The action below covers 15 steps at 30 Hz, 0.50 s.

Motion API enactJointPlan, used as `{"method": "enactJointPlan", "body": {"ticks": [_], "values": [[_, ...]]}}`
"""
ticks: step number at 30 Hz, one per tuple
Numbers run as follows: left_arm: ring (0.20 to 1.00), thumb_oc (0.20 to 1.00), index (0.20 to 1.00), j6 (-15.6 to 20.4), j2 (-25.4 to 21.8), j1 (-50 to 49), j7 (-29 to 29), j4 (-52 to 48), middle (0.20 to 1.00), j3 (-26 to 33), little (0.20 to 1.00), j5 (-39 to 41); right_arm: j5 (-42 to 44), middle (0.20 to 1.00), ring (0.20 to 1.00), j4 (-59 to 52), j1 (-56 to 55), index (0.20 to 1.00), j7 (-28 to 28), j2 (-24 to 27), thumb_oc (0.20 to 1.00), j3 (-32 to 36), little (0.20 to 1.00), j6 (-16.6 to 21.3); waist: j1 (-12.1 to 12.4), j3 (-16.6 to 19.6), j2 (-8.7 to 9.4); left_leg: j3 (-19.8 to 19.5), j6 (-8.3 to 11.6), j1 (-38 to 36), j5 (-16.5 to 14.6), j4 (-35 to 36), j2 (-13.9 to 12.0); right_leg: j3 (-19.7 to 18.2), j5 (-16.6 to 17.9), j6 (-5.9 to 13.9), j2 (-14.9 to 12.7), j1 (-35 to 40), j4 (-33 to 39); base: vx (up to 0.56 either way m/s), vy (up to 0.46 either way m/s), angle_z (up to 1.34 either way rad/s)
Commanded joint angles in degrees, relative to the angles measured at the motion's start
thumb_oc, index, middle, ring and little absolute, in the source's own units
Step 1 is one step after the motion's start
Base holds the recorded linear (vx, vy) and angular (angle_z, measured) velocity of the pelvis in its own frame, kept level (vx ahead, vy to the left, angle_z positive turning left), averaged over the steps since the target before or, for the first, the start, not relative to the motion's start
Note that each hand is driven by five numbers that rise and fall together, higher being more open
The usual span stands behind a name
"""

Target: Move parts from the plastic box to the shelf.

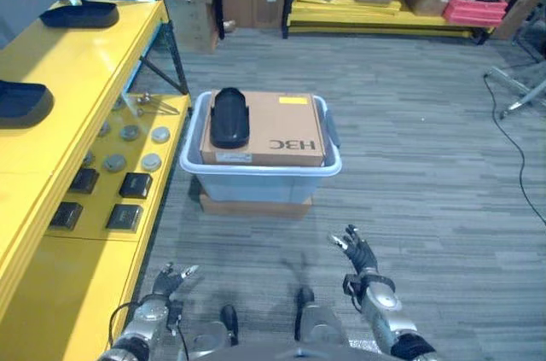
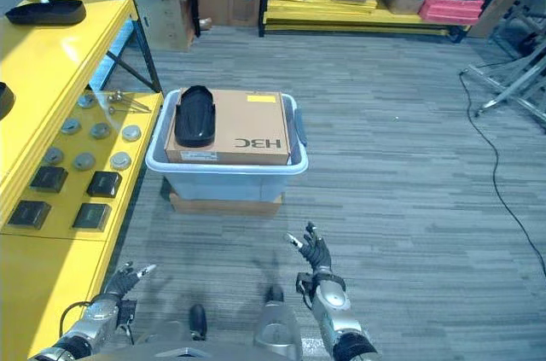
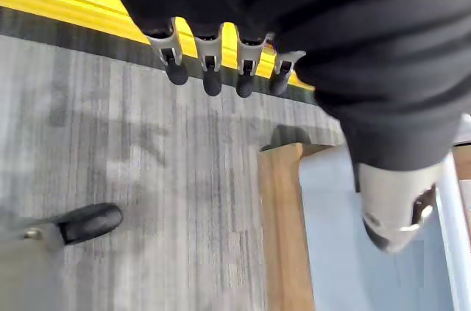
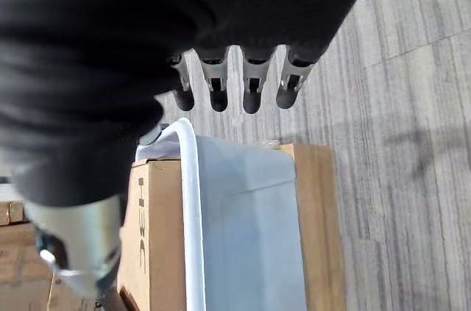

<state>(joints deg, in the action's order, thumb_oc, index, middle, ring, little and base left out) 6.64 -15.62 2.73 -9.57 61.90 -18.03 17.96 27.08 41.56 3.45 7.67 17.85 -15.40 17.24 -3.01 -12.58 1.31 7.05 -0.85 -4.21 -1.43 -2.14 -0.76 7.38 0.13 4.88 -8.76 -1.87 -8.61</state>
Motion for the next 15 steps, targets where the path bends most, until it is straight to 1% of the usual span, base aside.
{"method": "enactJointPlan", "body": {"ticks": [1, 2, 3, 4, 5, 6, 7, 9, 11, 12, 14, 15], "values": [[1.000, 1.000, 1.000, 2.37, 0.13, 1.07, 0.91, -0.96, 1.000, 0.33, 1.000, -0.10, -1.07, 1.000, 1.000, -2.17, 3.18, 1.000, -1.49, 5.64, 1.000, -0.99, 1.000, 0.43, 1.55, -1.33, 0.91, -4.41, 1.27, 3.38, -3.28, -26.32, -3.22, -0.50, -0.72, -1.52, 1.25, 1.15, 3.73, 0.35, -0.368, 0.21], [1.000, 1.000, 1.000, 1.94, 0.49, 0.42, 2.27, -1.85, 1.000, 1.67, 1.000, 0.54, -3.26, 1.000, 1.000, -2.95, 3.34, 1.000, -2.47, 7.50, 1.000, 0.28, 1.000, -0.04, 2.61, -2.53, 0.75, -3.53, 1.81, 10.18, -1.88, -31.72, -3.66, 0.26, -1.64, -2.93, 2.09, 4.37, 5.56, 0.36, -0.075, -0.29], [1.000, 1.000, 1.000, 2.26, 0.77, -0.08, 3.21, -1.76, 1.000, 1.77, 1.000, -0.30, -3.31, 1.000, 1.000, -2.95, 3.69, 1.000, -3.24, 8.41, 1.000, 1.52, 1.000, 0.20, 3.05, -2.65, 0.41, 0.07, 2.24, 8.93, -2.48, -20.75, -4.61, 1.58, -1.79, -1.83, 1.96, 5.92, 7.41, 0.35, 0.053, -0.48], [1.000, 1.000, 1.000, 2.77, 0.92, -0.51, 3.66, -1.54, 1.000, 1.63, 1.000, -1.37, -3.30, 1.000, 1.000, -2.91, 3.82, 1.000, -3.19, 8.66, 1.000, 1.98, 1.000, 0.47, 3.25, -2.64, 0.34, 1.10, 2.73, 8.24, -1.69, -16.07, -5.01, 2.17, -1.63, -1.35, 1.85, 6.54, 8.38, 0.28, 0.169, -0.81], [1.000, 1.000, 1.000, 3.26, 1.01, -1.07, 3.73, -1.60, 1.000, 1.26, 1.000, -2.48, -3.21, 1.000, 1.000, -3.24, 3.74, 1.000, -2.87, 8.90, 1.000, 2.39, 1.000, 0.67, 3.59, -2.61, -0.01, 1.38, 3.70, 8.71, 0.15, -12.19, -5.77, 2.71, -1.47, -1.01, 2.04, 7.07, 9.32, 0.20, 0.141, -0.45], [1.000, 1.000, 1.000, 3.67, 1.09, -1.75, 3.72, -1.67, 1.000, 0.63, 1.000, -4.21, -3.45, 1.000, 1.000, -3.76, 3.69, 1.000, -1.99, 9.24, 1.000, 2.81, 1.000, 1.04, 4.24, -2.80, -0.39, 1.16, 4.98, 9.17, 3.07, -7.58, -6.46, 3.21, -1.34, -0.62, 2.16, 8.11, 10.42, 0.19, 0.145, -0.45], [1.000, 1.000, 1.000, 4.28, 1.12, -2.52, 3.64, -1.62, 1.000, -0.13, 1.000, -5.57, -3.92, 1.000, 1.000, -3.65, 3.89, 1.000, -0.45, 9.70, 1.000, 2.80, 1.000, 1.56, 5.21, -3.13, -0.60, -0.51, 6.27, 10.71, 5.93, -5.52, -7.36, 2.97, -1.61, -0.57, 2.31, 9.02, 11.09, 0.22, 0.166, -0.22], [1.000, 1.000, 1.000, 4.05, 0.82, -2.29, 3.86, -0.35, 1.000, -1.60, 1.000, -6.66, -3.64, 1.000, 1.000, -3.89, 4.84, 1.000, 0.95, 11.00, 1.000, 2.44, 1.000, 1.31, 6.27, -2.70, -0.55, -0.83, 6.54, 9.42, 4.99, -0.61, -7.06, 4.04, -1.46, 0.00, 1.81, 10.16, 13.56, 0.19, 0.173, 0.01], [1.000, 1.000, 1.000, 3.91, 0.55, -2.41, 3.75, 0.00, 1.000, -1.95, 1.000, -7.49, -3.52, 1.000, 1.000, -4.63, 5.01, 1.000, 1.13, 11.62, 1.000, 2.52, 1.000, 0.96, 6.58, -2.22, -0.63, -0.96, 6.48, 8.73, 4.89, 0.98, -6.77, 4.69, -1.57, 0.31, 1.45, 10.04, 13.61, 0.15, 0.158, -0.03], [1.000, 1.000, 1.000, 3.97, 0.32, -2.67, 3.50, 0.05, 1.000, -2.17, 1.000, -7.73, -3.68, 1.000, 1.000, -5.34, 4.90, 1.000, 1.15, 11.79, 1.000, 2.46, 1.000, 0.92, 6.70, -1.91, -0.69, -1.12, 6.27, 8.32, 4.64, 1.70, -6.40, 4.95, -1.59, 0.52, 1.19, 9.95, 13.61, 0.22, 0.214, -0.06], [1.000, 1.000, 1.000, 4.06, -1.00, -2.73, 2.67, 0.14, 1.000, -2.03, 1.000, -5.90, -6.64, 1.000, 1.000, -8.01, 4.64, 1.000, 1.26, 12.13, 1.000, 2.24, 1.000, 0.97, 6.76, -1.12, -0.94, -1.63, 5.30, 6.98, 3.82, 3.73, -5.16, 5.24, -1.49, 1.09, 0.56, 9.22, 13.39, 0.20, 0.177, -0.01], [1.000, 1.000, 1.000, 4.02, -1.19, -2.64, 2.71, 0.14, 1.000, -1.90, 1.000, -5.62, -6.95, 1.000, 1.000, -8.28, 4.69, 1.000, 1.35, 12.17, 1.000, 2.13, 1.000, 1.01, 6.76, -1.10, -0.98, -1.68, 5.20, 6.89, 3.76, 3.91, -5.04, 5.23, -1.59, 1.12, 0.51, 9.11, 13.21, 0.10, 0.124, 0.29]]}}
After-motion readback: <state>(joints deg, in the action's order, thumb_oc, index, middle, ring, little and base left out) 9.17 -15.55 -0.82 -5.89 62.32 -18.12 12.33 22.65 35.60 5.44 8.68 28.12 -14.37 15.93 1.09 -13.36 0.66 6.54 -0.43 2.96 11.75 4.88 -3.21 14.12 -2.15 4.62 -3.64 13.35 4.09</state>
